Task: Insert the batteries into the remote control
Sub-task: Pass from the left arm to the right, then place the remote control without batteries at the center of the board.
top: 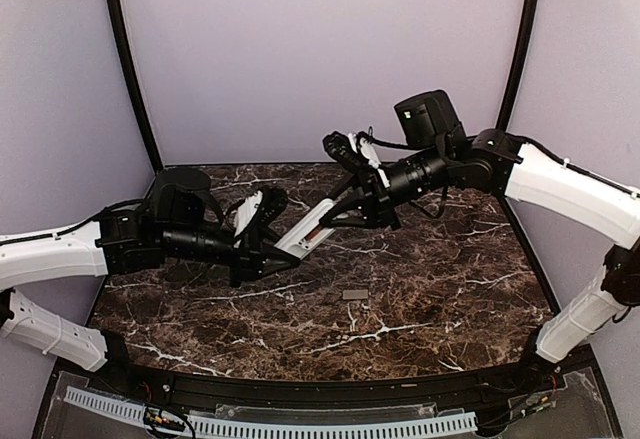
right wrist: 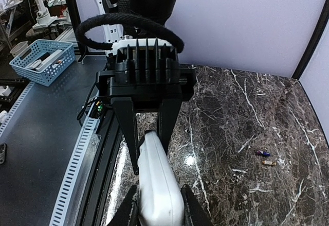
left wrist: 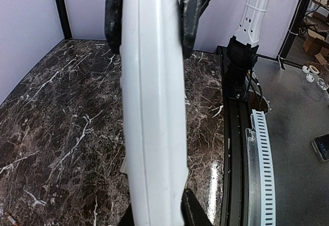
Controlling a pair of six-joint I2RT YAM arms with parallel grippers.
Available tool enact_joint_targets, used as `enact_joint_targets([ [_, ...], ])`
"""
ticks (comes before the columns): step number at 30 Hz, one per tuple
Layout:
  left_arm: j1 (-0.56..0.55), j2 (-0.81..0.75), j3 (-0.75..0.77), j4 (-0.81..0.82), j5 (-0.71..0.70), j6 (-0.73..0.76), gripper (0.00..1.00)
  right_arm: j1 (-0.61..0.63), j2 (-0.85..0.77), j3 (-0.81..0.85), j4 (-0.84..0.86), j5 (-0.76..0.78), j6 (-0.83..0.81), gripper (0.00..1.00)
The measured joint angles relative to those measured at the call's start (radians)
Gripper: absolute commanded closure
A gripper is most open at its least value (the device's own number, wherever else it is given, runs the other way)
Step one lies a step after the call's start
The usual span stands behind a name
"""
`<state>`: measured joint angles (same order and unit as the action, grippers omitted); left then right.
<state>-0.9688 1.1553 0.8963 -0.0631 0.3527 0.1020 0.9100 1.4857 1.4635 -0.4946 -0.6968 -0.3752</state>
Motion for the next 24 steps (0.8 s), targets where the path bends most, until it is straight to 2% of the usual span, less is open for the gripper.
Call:
enact_joint_targets([
  [3, 0.000, 0.000, -0.004, 0.000, 0.006, 0.002, 1.00, -0.001, 0.004, 0.006, -0.021, -0.020, -0.012, 1.00],
  [5, 0.000, 0.000, -0.004, 0.000, 0.008, 0.003, 0.99, 0.000, 0.006, 0.012, -0.031, -0.026, -0.013, 1.00],
  [6, 0.000, -0.001, -0.004, 0.000, 0.008, 0.003, 0.95, 0.000, 0.008, 0.016, -0.035, -0.029, -0.013, 1.00],
  [7, 0.000, -0.001, -0.005, 0.000, 0.008, 0.003, 0.77, -0.001, 0.011, 0.018, -0.038, -0.029, -0.012, 1.00],
  [8, 0.000, -0.001, -0.005, -0.001, 0.008, 0.003, 0.70, -0.001, 0.012, 0.018, -0.038, -0.029, -0.010, 1.00],
  [10, 0.000, -0.002, -0.005, -0.006, -0.003, 0.004, 0.42, -0.001, 0.015, 0.018, -0.037, -0.020, 0.013, 1.00],
  [12, 0.000, -0.003, -0.005, -0.004, -0.026, 0.010, 0.28, 0.000, 0.017, 0.012, -0.024, 0.014, 0.056, 1.00],
  [14, 0.000, -0.010, -0.005, -0.006, -0.055, 0.017, 0.20, 0.000, 0.018, -0.008, -0.005, 0.045, 0.104, 1.00],
  [19, 0.000, -0.054, -0.005, -0.021, -0.120, 0.042, 0.15, -0.006, 0.018, -0.104, 0.083, 0.122, 0.277, 1.00],
  [24, 0.000, -0.111, -0.009, -0.030, -0.206, 0.046, 0.13, -0.006, 0.037, -0.258, 0.256, 0.161, 0.553, 1.00],
])
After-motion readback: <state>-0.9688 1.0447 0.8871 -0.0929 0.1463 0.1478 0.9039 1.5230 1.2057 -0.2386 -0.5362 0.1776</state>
